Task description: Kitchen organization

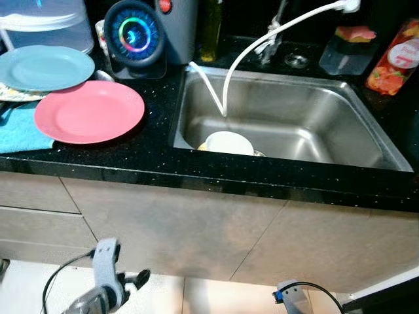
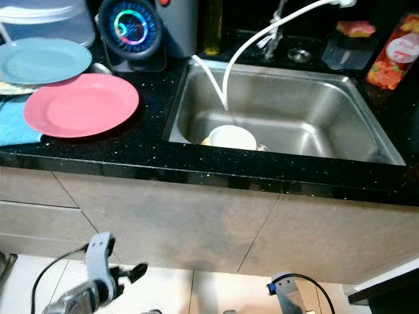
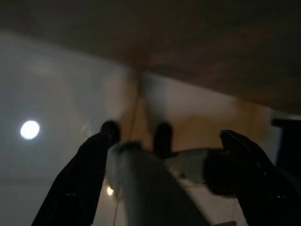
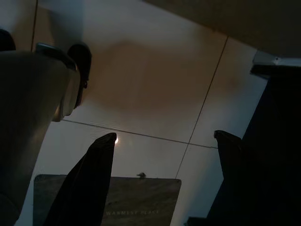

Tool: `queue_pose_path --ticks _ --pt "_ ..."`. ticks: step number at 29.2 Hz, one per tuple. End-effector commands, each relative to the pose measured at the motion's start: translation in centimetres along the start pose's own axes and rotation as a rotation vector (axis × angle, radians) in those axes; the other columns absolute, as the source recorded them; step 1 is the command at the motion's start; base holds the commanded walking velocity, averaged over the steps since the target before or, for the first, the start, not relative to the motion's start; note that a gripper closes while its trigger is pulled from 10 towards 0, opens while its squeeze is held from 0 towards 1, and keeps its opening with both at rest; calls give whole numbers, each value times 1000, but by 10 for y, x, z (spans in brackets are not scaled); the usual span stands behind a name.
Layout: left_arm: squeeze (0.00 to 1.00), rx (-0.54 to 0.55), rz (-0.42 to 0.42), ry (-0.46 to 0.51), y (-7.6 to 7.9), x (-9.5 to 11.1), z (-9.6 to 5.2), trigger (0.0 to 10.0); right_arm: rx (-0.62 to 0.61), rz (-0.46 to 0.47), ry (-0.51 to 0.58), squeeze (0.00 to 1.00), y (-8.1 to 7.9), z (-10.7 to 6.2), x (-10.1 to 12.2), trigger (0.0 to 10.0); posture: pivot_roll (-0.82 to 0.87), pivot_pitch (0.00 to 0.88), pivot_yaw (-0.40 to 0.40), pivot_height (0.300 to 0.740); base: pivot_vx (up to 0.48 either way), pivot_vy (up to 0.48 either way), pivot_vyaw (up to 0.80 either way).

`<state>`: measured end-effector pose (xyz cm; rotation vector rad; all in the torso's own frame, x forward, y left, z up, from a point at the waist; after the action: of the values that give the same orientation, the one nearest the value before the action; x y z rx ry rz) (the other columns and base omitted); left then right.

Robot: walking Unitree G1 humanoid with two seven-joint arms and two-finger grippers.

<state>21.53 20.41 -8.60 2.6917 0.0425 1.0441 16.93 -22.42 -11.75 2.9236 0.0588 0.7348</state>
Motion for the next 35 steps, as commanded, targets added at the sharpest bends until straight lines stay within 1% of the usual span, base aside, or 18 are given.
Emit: queue_pose_path --ticks 1,3,5,6,7,11,16,21,27,35 --pt "0 36 -43 -51 -2 -20 -3 10000 1 9 -20 0 0 0 -5 10000 94 72 -45 740 0 0 0" --pt "0 101 -90 -151 -6 -53 -11 10000 -3 17 -31 0 1 -1 -9 10000 86 70 -39 740 0 0 0" --pt "0 101 -90 -151 -6 -53 -11 10000 -3 17 -31 0 1 -1 -9 10000 86 70 -39 740 0 0 0" --pt "0 128 -107 -180 -8 -63 -15 10000 -6 20 -37 0 1 -1 -11 10000 84 68 -39 740 0 0 0" --pt "0 144 -125 -191 -8 -69 -16 10000 -10 24 -46 0 2 -2 -15 10000 81 68 -39 740 0 0 0" --pt "0 152 -135 -193 -8 -70 -17 10000 -12 27 -51 0 2 -2 -17 10000 81 68 -39 740 0 0 0" --pt "0 147 -142 -173 -5 -66 -13 10000 -16 27 -67 0 3 -3 -22 10000 83 66 -38 740 0 0 0" --pt "0 146 -128 -174 -4 -65 -12 10000 -19 1 -75 0 4 -3 -23 10000 79 68 -36 740 0 0 0" --pt "0 143 -122 -180 -2 -66 -12 10000 8 37 -74 0 3 -3 -24 10000 80 66 -42 740 0 0 0" --pt "0 139 -112 -186 -1 -68 -12 10000 3 28 -83 0 7 -4 -26 10000 82 59 -47 740 0 0 781"
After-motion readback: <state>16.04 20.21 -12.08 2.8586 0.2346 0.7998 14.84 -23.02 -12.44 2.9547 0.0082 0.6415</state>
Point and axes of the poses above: a point about 5 cm out from each wrist's last joint towards the gripper, its own z axis pointing out of the wrist towards the gripper, its own x axis along the axis of the wrist's last joint, y = z × x, the point moved 3 cm from there along z, pointing out of the wrist towards the gripper, and after that the axes turned 11 degrees about z, right-handed, at the moved point
